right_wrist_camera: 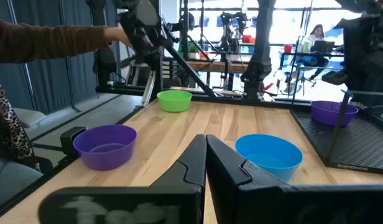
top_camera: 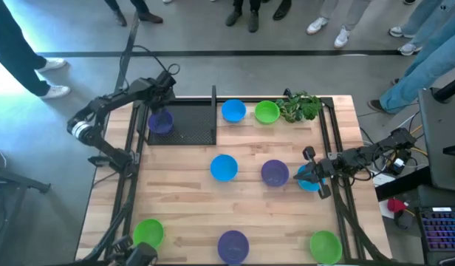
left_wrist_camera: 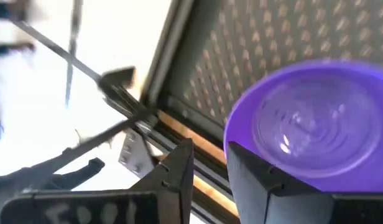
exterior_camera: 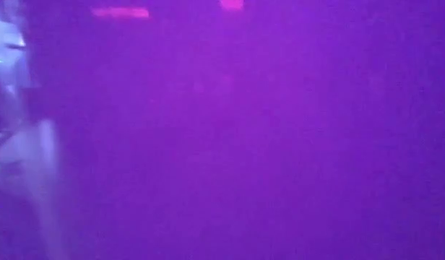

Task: Pick & Place Mini bowls
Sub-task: Put the top left purple bowl on the shelf

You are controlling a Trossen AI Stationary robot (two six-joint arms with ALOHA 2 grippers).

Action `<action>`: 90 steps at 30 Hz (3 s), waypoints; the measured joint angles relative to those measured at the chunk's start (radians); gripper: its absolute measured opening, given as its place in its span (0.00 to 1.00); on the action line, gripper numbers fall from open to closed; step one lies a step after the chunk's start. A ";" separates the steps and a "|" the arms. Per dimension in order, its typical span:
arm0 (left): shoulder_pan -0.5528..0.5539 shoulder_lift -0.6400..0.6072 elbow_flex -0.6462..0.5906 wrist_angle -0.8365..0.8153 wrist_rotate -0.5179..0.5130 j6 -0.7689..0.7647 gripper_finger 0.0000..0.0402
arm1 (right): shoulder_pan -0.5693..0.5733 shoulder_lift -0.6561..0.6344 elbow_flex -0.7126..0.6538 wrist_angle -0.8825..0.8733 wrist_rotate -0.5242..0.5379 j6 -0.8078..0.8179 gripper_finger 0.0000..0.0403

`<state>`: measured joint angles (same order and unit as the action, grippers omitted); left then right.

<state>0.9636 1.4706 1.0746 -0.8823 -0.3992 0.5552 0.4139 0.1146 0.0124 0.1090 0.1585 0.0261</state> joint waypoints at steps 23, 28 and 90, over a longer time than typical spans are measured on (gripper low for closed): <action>-0.468 -0.203 -0.115 -0.204 0.208 -0.255 0.23 | 0.000 0.000 0.000 0.000 0.000 -0.003 0.02; -0.487 -0.198 -0.209 -0.182 0.208 -0.270 0.23 | 0.000 0.000 0.000 0.000 0.000 -0.002 0.02; -0.349 -0.197 -0.419 0.160 0.045 -0.262 0.23 | 0.000 0.000 0.000 0.000 0.000 -0.003 0.02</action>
<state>0.6141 1.2739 0.6555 -0.7223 -0.3538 0.2937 0.4141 0.1147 0.0124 0.1086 0.1585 0.0235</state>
